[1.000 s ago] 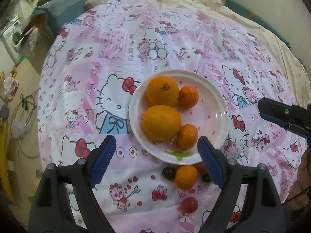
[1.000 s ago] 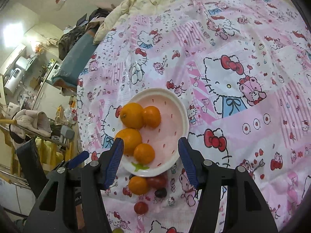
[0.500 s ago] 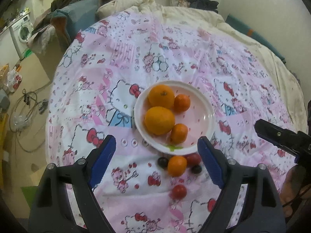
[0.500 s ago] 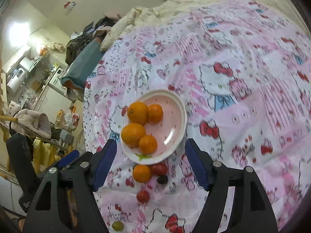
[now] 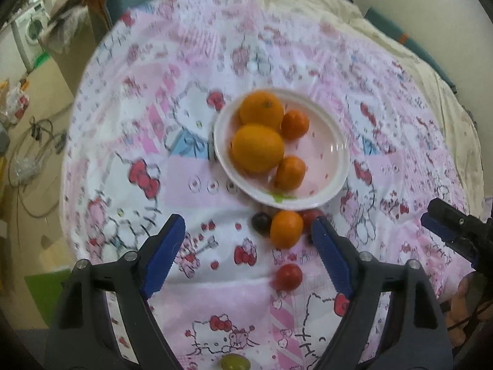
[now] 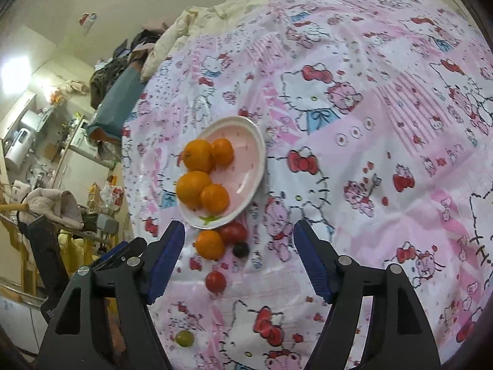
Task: Organize fruits
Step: 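Grasp a mandarin in front of the plate with the left gripper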
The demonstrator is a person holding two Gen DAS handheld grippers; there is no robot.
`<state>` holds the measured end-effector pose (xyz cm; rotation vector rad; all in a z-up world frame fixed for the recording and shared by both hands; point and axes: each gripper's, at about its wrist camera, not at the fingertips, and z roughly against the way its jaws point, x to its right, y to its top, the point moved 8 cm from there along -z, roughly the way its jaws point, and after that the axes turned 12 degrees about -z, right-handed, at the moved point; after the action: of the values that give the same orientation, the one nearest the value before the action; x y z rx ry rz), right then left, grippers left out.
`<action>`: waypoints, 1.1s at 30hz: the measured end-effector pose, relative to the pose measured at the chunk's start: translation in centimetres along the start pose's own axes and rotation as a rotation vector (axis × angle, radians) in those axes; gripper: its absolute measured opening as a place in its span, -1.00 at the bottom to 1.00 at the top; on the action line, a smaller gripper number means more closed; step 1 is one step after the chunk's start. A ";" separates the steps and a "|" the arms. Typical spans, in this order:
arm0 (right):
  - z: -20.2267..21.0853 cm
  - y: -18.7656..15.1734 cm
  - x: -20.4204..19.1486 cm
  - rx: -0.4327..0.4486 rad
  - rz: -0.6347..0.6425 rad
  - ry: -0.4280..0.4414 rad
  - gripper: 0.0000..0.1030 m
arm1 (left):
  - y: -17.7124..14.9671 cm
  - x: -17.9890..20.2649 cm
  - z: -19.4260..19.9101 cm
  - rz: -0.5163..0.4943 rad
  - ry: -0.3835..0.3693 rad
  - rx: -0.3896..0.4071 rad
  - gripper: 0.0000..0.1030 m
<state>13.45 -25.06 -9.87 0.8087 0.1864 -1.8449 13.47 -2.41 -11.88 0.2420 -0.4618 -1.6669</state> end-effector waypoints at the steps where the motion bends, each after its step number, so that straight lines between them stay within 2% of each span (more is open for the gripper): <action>1: -0.1 0.0 0.4 -0.004 -0.008 -0.006 0.47 | -0.3 0.1 -0.5 0.004 -0.008 -0.018 0.54; 5: -0.7 0.0 1.9 -0.024 -0.044 -0.021 0.47 | -1.5 1.3 -2.8 0.004 -0.039 -0.096 0.35; 8: -0.9 0.0 2.6 -0.033 -0.047 -0.033 0.47 | -1.7 2.6 -4.2 -0.018 -0.038 -0.107 0.27; 9: -1.0 -0.1 2.8 -0.036 -0.045 -0.037 0.47 | -1.7 3.2 -4.8 -0.033 -0.034 -0.117 0.15; 12: -1.1 -0.1 3.1 -0.042 -0.039 -0.049 0.47 | -1.5 4.3 -6.4 -0.072 -0.017 -0.145 -0.04; 17: -0.9 0.2 3.4 -0.039 -0.050 -0.048 0.47 | -1.0 5.1 -7.6 -0.115 -0.005 -0.157 -0.11; 20: -0.8 0.3 3.3 -0.037 -0.050 -0.042 0.47 | -1.0 5.2 -8.1 -0.130 -0.004 -0.165 -0.34; 25: -1.0 0.2 3.1 -0.043 -0.045 -0.042 0.47 | -1.0 5.4 -7.4 -0.150 -0.016 -0.147 -0.38; 33: -1.8 -0.2 2.6 -0.054 -0.024 -0.053 0.47 | -0.4 4.7 -4.1 -0.118 -0.051 -0.081 -0.39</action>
<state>13.47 -26.14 -12.87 0.7224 0.2128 -1.8736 14.12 -7.61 -15.21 0.1699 -0.4243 -1.8063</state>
